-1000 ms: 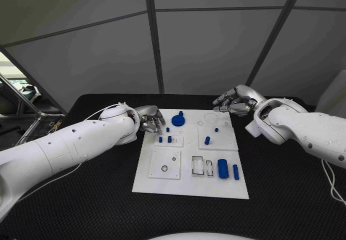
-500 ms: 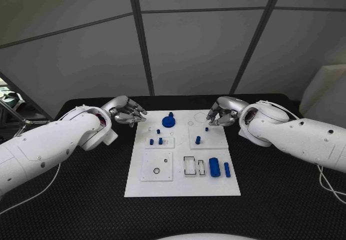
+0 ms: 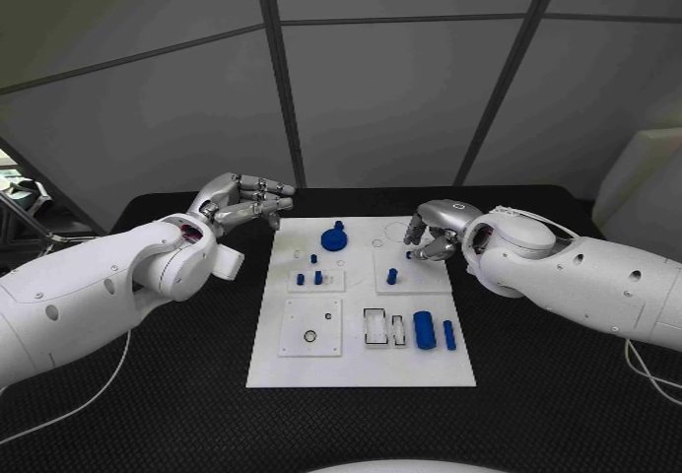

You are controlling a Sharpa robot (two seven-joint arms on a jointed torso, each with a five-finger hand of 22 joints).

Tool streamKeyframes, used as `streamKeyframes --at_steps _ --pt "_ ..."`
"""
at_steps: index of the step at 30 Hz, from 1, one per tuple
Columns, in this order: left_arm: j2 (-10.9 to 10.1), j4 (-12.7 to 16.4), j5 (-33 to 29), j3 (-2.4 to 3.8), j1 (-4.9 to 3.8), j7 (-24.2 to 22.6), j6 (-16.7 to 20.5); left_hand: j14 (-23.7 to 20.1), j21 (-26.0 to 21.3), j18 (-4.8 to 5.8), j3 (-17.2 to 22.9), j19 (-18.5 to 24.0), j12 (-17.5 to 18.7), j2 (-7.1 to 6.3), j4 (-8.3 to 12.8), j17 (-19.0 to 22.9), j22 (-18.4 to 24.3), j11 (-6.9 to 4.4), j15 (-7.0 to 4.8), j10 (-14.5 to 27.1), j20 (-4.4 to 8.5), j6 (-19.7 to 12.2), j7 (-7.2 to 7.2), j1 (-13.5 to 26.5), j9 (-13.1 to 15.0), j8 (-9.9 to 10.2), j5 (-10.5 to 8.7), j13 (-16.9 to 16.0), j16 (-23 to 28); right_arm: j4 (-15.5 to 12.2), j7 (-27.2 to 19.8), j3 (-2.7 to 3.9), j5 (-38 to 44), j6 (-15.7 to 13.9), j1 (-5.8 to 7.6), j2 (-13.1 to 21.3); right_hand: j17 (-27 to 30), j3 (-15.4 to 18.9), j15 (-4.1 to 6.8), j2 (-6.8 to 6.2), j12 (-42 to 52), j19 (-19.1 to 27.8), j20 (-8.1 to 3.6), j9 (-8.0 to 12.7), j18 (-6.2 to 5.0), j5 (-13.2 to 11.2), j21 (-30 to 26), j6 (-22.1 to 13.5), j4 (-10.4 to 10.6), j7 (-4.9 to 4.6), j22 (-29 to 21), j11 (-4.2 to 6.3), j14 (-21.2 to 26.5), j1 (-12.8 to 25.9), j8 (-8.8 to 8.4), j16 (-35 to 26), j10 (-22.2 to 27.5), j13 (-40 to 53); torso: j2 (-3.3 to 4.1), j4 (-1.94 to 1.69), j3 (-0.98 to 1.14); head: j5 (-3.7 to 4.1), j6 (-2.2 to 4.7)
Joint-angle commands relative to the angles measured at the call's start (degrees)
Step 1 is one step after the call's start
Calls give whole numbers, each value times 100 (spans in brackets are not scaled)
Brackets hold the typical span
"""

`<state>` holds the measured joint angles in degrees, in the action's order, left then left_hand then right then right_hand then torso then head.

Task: Assemble the parts on the task board

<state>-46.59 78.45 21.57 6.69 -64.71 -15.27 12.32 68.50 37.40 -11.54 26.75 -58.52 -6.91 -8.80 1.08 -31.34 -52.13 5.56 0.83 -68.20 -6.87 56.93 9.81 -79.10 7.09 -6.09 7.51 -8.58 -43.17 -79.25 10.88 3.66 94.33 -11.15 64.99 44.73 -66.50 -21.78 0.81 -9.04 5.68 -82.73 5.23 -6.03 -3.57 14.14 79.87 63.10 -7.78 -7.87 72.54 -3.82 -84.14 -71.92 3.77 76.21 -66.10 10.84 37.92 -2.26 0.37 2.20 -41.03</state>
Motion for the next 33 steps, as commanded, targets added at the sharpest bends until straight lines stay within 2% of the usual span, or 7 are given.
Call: streamKeyframes --at_steps 1,9,16,24,29,33 --pt "-26 58 -646 6 0 -416 48 -8 -35 106 -21 27 -6 69 14 18 14 7 14 45 -10 43 -1 3 7 42 33 -11 42 0 70 -1 212 163 3 -30 11 -8 -44 -33 -42 -5 38 11 -12 -32 -41 -51 -37 9 -11 -57 -143 -4 -25 -13 2 -16 2 -1 1 -10 -3" --pt "-54 112 -697 6 10 -447 10 -4 -66 107 -27 23 -8 82 25 47 35 15 18 55 -13 38 9 -3 8 57 41 -27 92 114 62 -10 216 316 -14 -132 -13 -74 -44 40 -84 -15 46 19 -9 -4 -26 -22 -69 16 14 -56 -146 -43 -1 3 -45 -82 6 3 2 -18 -13" --pt "-58 125 -704 6 13 -416 -30 -2 -84 107 -29 21 -8 94 31 63 47 17 20 62 -14 37 12 -7 10 64 46 -36 121 149 87 -91 217 544 -35 -176 -74 -203 -9 143 -98 -42 24 7 1 90 11 109 -133 57 72 -13 -159 -86 32 48 -232 -164 0 11 6 -41 -45" --pt "-66 111 -705 6 14 -377 -35 0 -98 107 -31 20 -7 101 36 75 55 20 22 71 -15 32 15 -10 10 72 49 -42 142 185 96 -114 217 595 -41 -237 -137 -313 31 261 -117 -91 -14 -10 23 153 81 240 -179 95 181 31 -173 -85 48 98 -404 -242 3 16 5 -33 -48" --pt "-63 99 -705 6 14 -363 -36 0 -98 107 -31 20 -7 101 36 75 55 20 22 71 -15 32 15 -10 10 72 49 -42 142 210 144 -118 220 542 -46 -270 -141 -372 62 404 -114 -125 -42 -32 39 162 132 355 -189 123 262 66 -175 -94 75 108 -523 -276 -6 15 3 -10 -50" --pt "-58 92 -705 6 14 -356 -41 0 -98 107 -31 20 -7 101 36 75 55 20 22 71 -15 32 15 -10 10 72 49 -42 142 206 212 -119 261 400 -50 -269 -48 -389 120 570 -73 -178 -87 -76 64 163 210 531 -195 174 386 127 -161 -117 139 62 -711 -278 -4 9 5 1 -51"
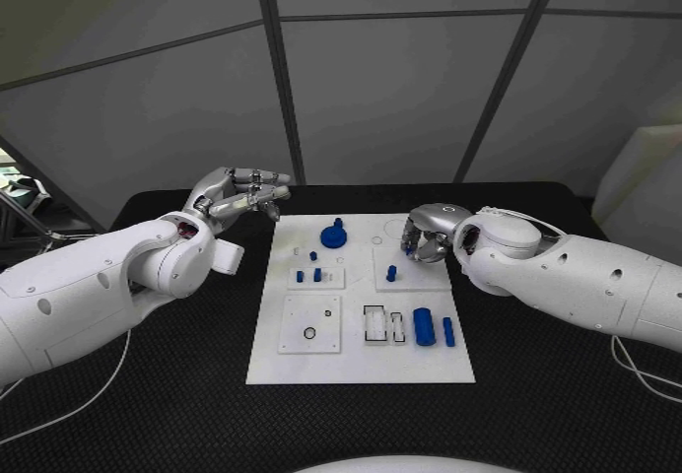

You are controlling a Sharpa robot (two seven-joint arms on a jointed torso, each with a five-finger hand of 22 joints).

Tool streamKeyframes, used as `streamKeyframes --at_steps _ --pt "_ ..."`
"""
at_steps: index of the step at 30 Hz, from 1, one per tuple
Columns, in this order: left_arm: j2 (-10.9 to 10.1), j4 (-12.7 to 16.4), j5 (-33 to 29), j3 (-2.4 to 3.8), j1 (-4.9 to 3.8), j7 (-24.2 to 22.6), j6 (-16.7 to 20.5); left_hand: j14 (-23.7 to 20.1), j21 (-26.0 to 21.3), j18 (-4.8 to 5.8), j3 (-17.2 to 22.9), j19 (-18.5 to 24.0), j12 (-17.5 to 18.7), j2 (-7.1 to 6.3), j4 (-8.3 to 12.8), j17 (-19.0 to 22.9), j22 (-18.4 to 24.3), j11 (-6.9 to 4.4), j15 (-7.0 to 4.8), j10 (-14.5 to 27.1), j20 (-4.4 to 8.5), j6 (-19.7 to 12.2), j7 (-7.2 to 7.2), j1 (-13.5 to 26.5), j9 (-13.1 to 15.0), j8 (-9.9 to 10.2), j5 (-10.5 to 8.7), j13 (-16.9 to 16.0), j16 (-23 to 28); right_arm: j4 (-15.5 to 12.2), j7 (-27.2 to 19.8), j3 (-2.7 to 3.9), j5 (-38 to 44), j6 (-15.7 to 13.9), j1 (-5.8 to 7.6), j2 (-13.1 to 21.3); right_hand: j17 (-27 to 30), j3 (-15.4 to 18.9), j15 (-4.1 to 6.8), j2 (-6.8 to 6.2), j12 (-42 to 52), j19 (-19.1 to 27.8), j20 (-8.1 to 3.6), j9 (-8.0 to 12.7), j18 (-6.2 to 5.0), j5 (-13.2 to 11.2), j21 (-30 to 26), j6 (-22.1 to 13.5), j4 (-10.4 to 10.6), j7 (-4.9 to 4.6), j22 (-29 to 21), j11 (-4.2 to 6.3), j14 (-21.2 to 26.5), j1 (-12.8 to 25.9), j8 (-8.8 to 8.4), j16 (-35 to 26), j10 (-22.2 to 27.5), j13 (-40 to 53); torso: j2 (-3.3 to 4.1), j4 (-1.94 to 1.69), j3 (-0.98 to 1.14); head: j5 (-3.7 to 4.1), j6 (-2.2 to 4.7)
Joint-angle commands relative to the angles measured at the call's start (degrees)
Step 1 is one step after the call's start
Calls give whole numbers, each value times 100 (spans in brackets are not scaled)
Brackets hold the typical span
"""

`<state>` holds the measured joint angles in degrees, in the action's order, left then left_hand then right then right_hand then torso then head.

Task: Assemble the parts on the task board

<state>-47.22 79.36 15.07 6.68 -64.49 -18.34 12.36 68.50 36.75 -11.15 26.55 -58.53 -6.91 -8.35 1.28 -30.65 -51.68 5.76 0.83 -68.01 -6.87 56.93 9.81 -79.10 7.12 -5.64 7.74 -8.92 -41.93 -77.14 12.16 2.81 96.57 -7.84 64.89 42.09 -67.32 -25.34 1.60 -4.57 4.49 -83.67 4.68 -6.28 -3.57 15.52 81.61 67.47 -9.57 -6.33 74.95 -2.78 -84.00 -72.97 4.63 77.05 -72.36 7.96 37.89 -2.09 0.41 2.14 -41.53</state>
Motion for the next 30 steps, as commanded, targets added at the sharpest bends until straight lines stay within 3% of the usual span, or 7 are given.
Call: streamKeyframes --at_steps 1,5,6,7,9,24,30 --pt "4 -2 -56 7 -8 -47 -45 0 -33 69 -11 21 -7 56 16 5 10 0 22 52 -15 33 15 -10 7 27 26 -8 19 -5 101 -34 46 31 -41 -4 40 -34 53 157 48 -96 -45 -61 70 29 54 122 -22 28 175 35 -176 -20 62 -24 -119 10 -2 -8 1 4 -2" --pt "3 -12 -56 7 -8 -41 -40 0 -33 69 -11 21 -7 56 16 5 10 0 22 52 -15 33 15 -10 7 27 26 -8 19 -21 123 -34 65 -124 -44 5 41 -50 83 249 24 -140 -81 -85 92 50 118 166 -69 43 279 56 -180 -53 62 -17 -196 -3 -3 -11 4 3 0" --pt "2 -14 -56 7 -8 -40 -39 2 -47 69 -13 19 -6 64 22 18 19 3 23 62 -15 29 18 -14 8 36 30 -16 42 -32 119 -34 68 -170 -45 9 44 -100 89 276 9 -152 -92 -89 98 -83 137 167 -115 43 308 61 -181 -94 51 -16 -213 -10 -1 -11 4 2 1" --pt "1 -16 -56 7 -8 -38 -40 2 -47 69 -13 19 -6 64 22 18 19 3 23 62 -15 29 18 -14 8 36 30 -16 42 -46 112 -34 70 -220 -45 16 41 -224 97 309 -21 -160 -94 -92 105 -377 151 161 -166 51 329 51 -182 -131 31 -11 -222 -24 -2 -12 4 0 1" --pt "0 -21 -56 7 -8 -34 -41 2 -47 69 -13 19 -6 64 22 18 19 3 23 62 -15 29 18 -14 8 36 30 -16 42 -78 96 -34 73 -312 -45 30 50 -394 83 287 -54 -173 -91 -102 112 -533 176 171 -218 39 369 52 -182 -100 4 -9 -245 -38 -1 -8 4 -4 1" --pt "15 -88 -56 7 -5 -35 -97 7 -71 68 -21 14 1 52 59 43 33 10 26 88 -15 12 26 -38 8 57 40 -29 87 -557 1 -20 80 -1068 -43 336 65 -518 81 155 -76 -177 -90 -124 114 -595 191 207 -235 34 392 51 -181 51 -23 -5 -269 -52 -8 -8 0 21 22" --pt "23 -109 -56 7 -4 -28 -103 7 -77 69 -24 14 3 51 65 49 35 14 28 96 -16 6 30 -40 7 63 41 -32 98 -862 -2 46 31 -1181 -40 501 70 -525 82 119 -78 -192 -90 -128 122 -597 214 214 -233 38 430 53 -180 82 -28 -6 -270 -55 -9 -5 -3 20 30"
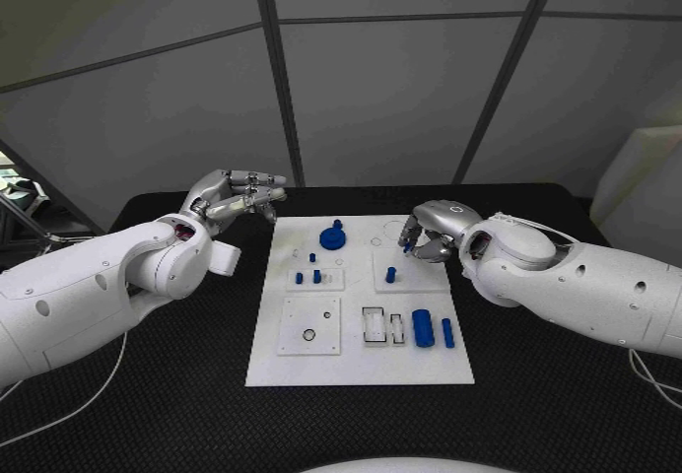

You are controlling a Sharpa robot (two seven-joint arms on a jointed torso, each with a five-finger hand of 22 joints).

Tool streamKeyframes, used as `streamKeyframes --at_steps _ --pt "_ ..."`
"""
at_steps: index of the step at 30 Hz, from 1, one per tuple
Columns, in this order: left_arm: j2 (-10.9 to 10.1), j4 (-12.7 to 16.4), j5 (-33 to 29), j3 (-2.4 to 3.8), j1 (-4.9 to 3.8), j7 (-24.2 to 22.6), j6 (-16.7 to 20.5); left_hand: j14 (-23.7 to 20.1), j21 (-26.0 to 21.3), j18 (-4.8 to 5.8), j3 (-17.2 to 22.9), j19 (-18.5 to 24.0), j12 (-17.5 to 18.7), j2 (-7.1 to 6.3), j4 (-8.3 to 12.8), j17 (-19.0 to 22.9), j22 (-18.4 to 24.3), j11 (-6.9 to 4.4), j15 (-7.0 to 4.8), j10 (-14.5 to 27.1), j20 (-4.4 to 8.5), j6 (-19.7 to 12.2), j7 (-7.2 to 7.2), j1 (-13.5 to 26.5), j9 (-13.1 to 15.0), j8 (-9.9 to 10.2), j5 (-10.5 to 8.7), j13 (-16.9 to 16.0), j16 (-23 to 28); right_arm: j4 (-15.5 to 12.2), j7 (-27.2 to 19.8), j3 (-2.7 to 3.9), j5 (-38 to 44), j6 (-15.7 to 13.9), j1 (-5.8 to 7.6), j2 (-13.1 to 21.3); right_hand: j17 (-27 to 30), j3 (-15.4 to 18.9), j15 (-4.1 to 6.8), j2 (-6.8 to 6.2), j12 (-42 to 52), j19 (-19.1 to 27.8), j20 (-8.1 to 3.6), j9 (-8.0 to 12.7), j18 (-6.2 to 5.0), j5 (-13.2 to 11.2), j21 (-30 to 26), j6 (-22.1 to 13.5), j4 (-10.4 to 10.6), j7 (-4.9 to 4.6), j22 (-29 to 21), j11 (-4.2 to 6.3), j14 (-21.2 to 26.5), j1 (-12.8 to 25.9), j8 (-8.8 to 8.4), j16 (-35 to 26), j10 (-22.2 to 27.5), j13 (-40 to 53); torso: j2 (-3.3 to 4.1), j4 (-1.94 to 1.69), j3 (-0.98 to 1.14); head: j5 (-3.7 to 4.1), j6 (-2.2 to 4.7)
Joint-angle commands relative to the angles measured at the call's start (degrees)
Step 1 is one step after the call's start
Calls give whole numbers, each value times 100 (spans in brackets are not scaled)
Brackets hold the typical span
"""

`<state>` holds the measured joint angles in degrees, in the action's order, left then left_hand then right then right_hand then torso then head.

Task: Assemble the parts on the task board

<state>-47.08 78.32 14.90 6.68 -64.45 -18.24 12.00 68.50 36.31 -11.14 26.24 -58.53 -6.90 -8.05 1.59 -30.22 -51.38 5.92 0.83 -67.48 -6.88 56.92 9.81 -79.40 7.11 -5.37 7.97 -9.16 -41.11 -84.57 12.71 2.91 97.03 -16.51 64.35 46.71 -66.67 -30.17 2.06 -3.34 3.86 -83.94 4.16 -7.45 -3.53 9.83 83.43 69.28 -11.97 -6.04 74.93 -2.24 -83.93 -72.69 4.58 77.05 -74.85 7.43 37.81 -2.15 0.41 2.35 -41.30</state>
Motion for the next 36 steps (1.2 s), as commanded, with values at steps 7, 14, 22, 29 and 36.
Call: streamKeyframes --at_steps 7,14,22,29,36 --pt "43 -25 -39 7 -8 -22 -86 8 -39 69 2 14 6 17 39 11 8 2 30 53 -17 -1 35 -10 8 44 19 -11 27 -610 -69 112 -193 -291 15 113 6 -45 38 -45 -15 -176 -39 -20 124 -46 49 52 35 16 461 2 -187 118 -25 -2 -28 -6 4 0 -2 -41 21" --pt "86 -42 -39 6 -8 -9 -99 8 -43 70 0 14 8 16 42 15 10 5 32 59 -18 -6 37 -9 7 50 19 -13 34 -921 -137 119 -354 -145 13 -154 20 -47 39 -59 -17 -172 -39 -24 122 -63 44 57 58 21 452 4 -185 152 -29 -8 -26 -9 9 -17 -5 -147 -22" --pt "136 -56 -39 6 -8 -4 -107 8 -43 70 0 14 8 16 42 15 10 5 32 59 -18 -6 37 -9 7 50 19 -13 34 -964 -236 -23 -407 42 -2 -586 30 -55 40 -54 -20 -169 -40 -25 120 -74 40 55 71 22 446 5 -183 164 -34 -12 -23 -12 11 -12 -10 -291 -72" --pt "192 -64 -39 7 -9 4 -130 8 -43 70 0 14 8 16 42 15 10 5 32 59 -18 -6 37 -9 7 50 19 -13 34 -833 -303 -155 -409 216 -232 -896 35 -62 40 -51 -22 -166 -40 -25 119 -82 36 51 80 22 439 5 -182 170 -39 -15 -18 -15 13 -10 -16 -423 -126" --pt "204 -63 -39 7 -10 19 -125 11 -52 72 -5 14 10 23 41 22 15 10 37 68 -21 -14 43 -2 6 58 19 -18 48 -595 -304 -185 -358 400 -427 -1127 54 -76 39 -48 -29 -156 -40 -25 115 -106 24 33 105 20 419 0 -178 192 -54 -24 3 -23 10 -5 -7 -539 -188"
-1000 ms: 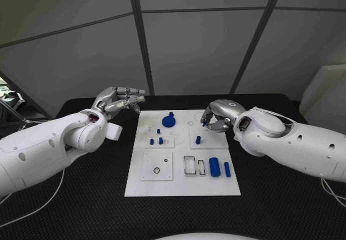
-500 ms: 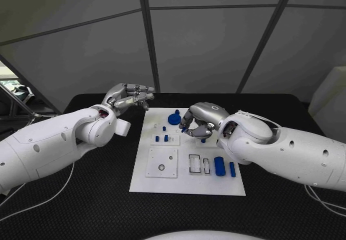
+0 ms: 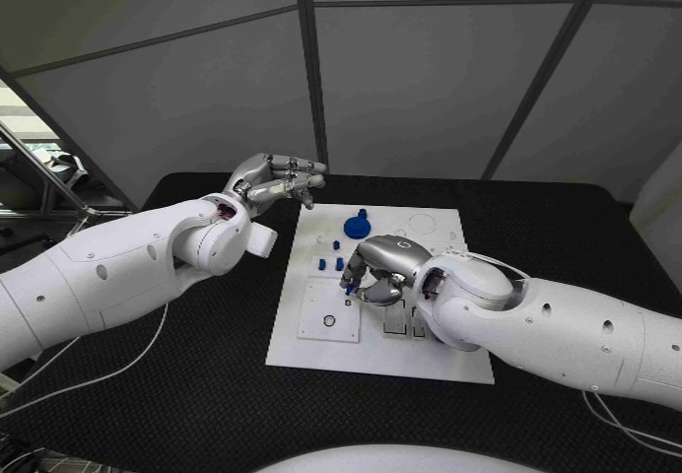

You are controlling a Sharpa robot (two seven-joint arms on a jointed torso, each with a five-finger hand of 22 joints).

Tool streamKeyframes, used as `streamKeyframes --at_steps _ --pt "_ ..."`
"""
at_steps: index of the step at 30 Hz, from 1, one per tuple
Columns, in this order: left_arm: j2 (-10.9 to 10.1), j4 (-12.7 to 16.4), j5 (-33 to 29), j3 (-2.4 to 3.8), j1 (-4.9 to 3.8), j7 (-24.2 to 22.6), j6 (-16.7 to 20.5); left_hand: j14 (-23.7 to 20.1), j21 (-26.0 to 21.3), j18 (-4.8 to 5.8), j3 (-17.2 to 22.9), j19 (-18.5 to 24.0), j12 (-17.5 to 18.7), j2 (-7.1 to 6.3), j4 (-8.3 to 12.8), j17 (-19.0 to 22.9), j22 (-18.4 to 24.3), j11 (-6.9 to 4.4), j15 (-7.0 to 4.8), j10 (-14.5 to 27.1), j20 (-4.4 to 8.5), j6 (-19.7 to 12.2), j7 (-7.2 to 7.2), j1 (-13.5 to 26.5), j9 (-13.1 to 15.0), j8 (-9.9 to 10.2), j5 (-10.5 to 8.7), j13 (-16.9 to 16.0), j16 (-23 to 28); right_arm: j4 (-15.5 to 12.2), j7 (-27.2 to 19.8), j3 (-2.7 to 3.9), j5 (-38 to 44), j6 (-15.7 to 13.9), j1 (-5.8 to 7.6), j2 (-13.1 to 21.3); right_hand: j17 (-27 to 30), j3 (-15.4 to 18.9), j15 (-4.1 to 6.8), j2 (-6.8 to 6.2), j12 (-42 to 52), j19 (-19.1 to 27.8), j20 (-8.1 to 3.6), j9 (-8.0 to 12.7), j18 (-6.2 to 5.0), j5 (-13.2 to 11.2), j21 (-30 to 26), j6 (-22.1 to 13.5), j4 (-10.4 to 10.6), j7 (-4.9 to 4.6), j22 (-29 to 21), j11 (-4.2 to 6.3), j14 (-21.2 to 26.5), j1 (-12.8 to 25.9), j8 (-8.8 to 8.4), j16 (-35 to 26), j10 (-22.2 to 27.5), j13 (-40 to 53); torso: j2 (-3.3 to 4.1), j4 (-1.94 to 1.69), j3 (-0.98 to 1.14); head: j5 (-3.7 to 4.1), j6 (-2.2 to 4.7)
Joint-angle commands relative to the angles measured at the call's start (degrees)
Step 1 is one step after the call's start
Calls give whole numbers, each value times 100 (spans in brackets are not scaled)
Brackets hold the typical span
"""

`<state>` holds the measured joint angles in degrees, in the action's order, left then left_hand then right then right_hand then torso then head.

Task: Assemble the parts on the task board

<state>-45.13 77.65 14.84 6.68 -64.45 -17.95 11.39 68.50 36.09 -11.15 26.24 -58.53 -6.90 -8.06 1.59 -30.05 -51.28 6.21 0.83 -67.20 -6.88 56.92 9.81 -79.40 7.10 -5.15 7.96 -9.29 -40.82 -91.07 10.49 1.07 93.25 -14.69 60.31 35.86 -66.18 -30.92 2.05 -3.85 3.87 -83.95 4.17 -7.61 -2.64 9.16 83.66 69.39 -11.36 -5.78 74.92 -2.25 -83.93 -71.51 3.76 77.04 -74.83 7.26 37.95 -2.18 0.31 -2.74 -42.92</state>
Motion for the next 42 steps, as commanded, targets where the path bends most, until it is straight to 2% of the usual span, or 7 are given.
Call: streamKeyframes --at_steps 1,5,12,22,42 --pt "10 3 -33 7 -10 -10 -64 11 -29 72 -5 15 10 23 41 5 5 -19 37 40 -21 -14 43 -1 8 36 19 -5 19 73 -83 -3 28 230 -39 -64 5 -1 39 3 -29 -156 -41 -8 25 -39 1 22 43 -7 421 0 -178 75 28 -24 2 -6 -2 -1 2 -50 -34" --pt "21 -3 -33 7 -10 -8 -67 11 -29 72 -5 15 10 23 41 5 5 -19 37 40 -21 -14 43 -1 8 36 19 -5 19 115 -74 -5 48 283 -75 -131 6 -2 39 2 -29 -157 -41 -9 26 -47 4 19 50 -7 425 -1 -178 82 25 -24 6 -8 -1 -2 10 -92 -64" --pt "33 -6 -33 7 -10 -5 -76 11 -29 72 -5 15 10 23 41 5 5 -19 37 40 -21 -14 43 -1 8 36 19 -5 19 168 -41 -7 110 359 -98 -188 3 -3 37 -3 -29 -156 -40 -10 25 -60 2 15 62 -8 422 -3 -178 96 22 -21 12 -11 1 5 7 -127 -94" --pt "34 -13 -33 6 -10 2 -82 11 -29 72 -5 15 10 23 41 5 5 -19 37 40 -21 -14 43 -1 8 36 19 -5 19 220 10 -8 160 445 -106 -197 17 -1 35 -12 -27 -155 -38 -14 25 -90 1 12 95 -5 421 -4 -176 131 17 -27 20 -16 -3 2 6 -131 -125" --pt "26 -36 -33 5 -10 17 -91 11 -29 72 -5 15 10 23 41 5 5 -19 37 40 -21 -14 43 -1 8 36 19 -5 19 149 30 -6 298 208 -125 -105 14 -1 35 -14 -26 -158 -38 -15 27 -97 6 13 104 -3 430 -3 -176 139 17 -25 21 -17 -4 5 6 -142 -122"
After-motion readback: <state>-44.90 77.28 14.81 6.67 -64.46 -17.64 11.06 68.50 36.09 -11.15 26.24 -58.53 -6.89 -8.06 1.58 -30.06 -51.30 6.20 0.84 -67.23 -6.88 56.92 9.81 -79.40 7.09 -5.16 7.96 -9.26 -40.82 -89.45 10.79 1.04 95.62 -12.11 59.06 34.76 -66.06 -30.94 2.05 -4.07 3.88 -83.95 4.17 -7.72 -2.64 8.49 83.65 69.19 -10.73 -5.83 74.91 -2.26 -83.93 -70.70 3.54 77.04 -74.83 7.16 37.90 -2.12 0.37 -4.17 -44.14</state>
